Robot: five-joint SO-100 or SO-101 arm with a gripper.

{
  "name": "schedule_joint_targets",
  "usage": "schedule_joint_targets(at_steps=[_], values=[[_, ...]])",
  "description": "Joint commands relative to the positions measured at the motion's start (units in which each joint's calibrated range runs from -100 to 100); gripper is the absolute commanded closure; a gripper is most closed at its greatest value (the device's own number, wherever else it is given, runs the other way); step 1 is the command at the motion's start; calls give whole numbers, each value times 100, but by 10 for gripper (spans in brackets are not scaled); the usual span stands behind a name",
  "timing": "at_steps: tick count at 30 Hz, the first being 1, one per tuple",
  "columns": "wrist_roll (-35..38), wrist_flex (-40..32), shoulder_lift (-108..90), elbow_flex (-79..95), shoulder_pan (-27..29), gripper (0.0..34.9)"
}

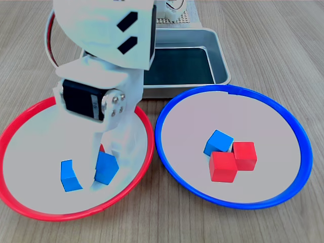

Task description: Relocate any misplaced blocks to their matching dishes.

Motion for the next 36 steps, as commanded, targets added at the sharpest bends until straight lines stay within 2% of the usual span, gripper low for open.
schedule_joint_targets(at_steps=[1, 14, 17, 22, 29, 36], values=[[39, -79, -61, -29, 94, 156], [-10, -261, -19, 180, 75, 193], [-10, -294, -19, 180, 75, 213], [-10, -294, -61, 217, 56, 270], [-24, -311, -198, 244, 9, 318], [-15, -253, -462, 426, -10, 331]])
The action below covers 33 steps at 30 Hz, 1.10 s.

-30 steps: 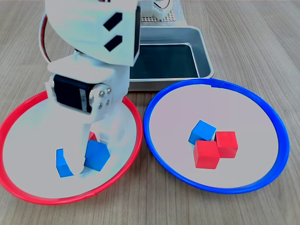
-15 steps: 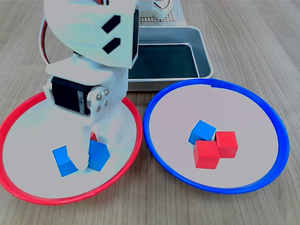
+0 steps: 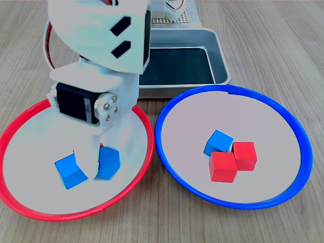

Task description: Relocate any misplaced blocks to their matching dishes.

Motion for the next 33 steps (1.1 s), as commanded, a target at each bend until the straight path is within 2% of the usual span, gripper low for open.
schedule_joint_targets(at_steps=[1, 5, 13, 20, 24, 33], values=[[10, 82, -462, 109, -90, 332], [68, 131, -846, 291, -90, 345], [171, 222, -1596, 828, -90, 345], [293, -25, -2500, 1784, -166, 345], [440, -281, -2987, 2357, -438, 345], [913, -562, -3422, 3131, -1558, 346]])
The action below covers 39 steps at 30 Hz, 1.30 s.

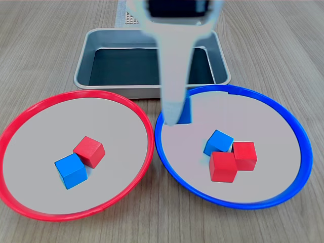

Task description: Relocate any misplaced blocks to their matching dishes.

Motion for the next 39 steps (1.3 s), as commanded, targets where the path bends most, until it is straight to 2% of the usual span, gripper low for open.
schedule_joint_targets(at_steps=[1, 9, 19, 21, 24, 28, 32, 39], values=[[230, -97, -378, 164, -468, 346], [840, -72, -455, 865, -1184, 346], [1353, -138, -412, 1274, -1353, 344], [1451, -138, -387, 1311, -1344, 315], [1509, -114, -353, 1338, -1306, 251], [1641, -81, -293, 1265, -1250, 196], [1783, -6, -284, 1147, -1184, 172], [2183, 200, -259, 674, -1033, 176]])
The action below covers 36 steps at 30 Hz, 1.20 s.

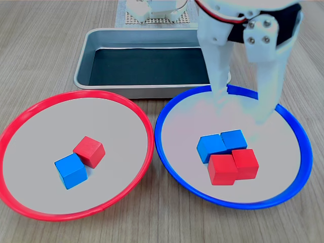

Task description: Relocate any misplaced blocks to their matching dishes.

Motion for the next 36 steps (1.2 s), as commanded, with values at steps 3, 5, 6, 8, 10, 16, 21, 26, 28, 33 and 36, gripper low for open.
schedule_joint_targets(at_steps=[3, 5, 6, 8, 10, 16, 21, 26, 28, 33, 36], values=[[371, 28, -97, -634, 137, 174], [557, 70, -37, -825, 165, 177], [650, 95, 6, -925, 203, 178], [825, 152, 99, -1153, 287, 181], [991, 227, 270, -1444, 391, 178], [1431, 317, 799, -2118, 636, 182], [1495, 185, 1089, -2436, 645, 177], [1475, 136, 1166, -2509, 400, 176], [1470, 86, 1174, -2527, 287, 173], [1592, 45, 1268, -2618, 71, 167], [1851, 152, 1336, -2682, 33, 169]])
